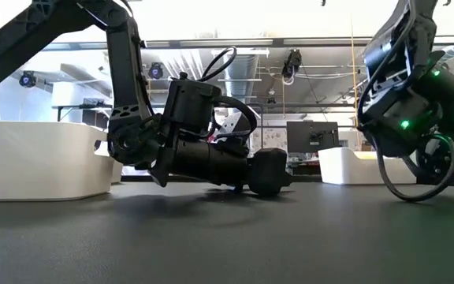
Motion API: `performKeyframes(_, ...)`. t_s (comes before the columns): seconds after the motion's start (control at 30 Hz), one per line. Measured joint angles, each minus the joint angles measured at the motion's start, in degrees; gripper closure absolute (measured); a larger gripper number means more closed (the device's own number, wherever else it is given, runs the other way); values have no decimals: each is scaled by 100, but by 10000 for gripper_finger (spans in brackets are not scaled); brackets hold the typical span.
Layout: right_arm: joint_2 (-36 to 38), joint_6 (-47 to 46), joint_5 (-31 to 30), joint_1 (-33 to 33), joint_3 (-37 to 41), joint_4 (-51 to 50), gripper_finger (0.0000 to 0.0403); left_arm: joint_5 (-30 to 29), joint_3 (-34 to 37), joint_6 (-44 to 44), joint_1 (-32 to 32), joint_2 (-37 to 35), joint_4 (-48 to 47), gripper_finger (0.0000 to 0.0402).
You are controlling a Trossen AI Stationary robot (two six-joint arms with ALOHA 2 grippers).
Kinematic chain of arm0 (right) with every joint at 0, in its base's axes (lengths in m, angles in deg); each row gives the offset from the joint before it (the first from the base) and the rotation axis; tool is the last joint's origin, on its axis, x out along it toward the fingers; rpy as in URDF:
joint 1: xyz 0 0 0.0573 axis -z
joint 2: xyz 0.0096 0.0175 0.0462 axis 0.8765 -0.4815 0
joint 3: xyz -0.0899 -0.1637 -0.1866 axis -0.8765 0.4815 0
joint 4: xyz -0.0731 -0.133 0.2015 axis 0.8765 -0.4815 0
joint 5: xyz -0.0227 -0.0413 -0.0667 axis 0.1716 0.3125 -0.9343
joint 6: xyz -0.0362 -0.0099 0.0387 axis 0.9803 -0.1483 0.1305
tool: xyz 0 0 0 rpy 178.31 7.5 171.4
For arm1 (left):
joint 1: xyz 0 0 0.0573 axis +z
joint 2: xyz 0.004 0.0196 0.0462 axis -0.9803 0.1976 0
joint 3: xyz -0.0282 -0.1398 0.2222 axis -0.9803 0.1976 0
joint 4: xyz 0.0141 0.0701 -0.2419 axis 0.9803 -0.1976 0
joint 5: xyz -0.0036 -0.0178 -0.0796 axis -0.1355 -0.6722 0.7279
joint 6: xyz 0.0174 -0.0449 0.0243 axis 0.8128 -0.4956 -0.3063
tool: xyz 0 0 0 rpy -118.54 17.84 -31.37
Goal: Sort produce into baskets
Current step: Move the violet eggplant to the top center of the table
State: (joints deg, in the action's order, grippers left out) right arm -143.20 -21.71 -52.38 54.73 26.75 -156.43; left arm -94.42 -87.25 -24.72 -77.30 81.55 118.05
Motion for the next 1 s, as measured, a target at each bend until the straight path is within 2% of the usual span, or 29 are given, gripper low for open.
performKeyframes(0.13, 1, 109, 4, 201, 148, -26, 183, 1, -9, -2, 9, 0, 2, 125)
performKeyframes(0.43, -2, 375, -37, 215, 163, 11, 184, 2, -9, -2, 9, 0, 4, 125)
performKeyframes(0.77, -2, -13, -71, 199, 163, -18, 184, 2, -9, -4, 9, 0, 4, 125)
performKeyframes(1.0, -4, 356, -76, 204, 233, 16, 186, 2, -9, -4, 9, 0, 6, 125)
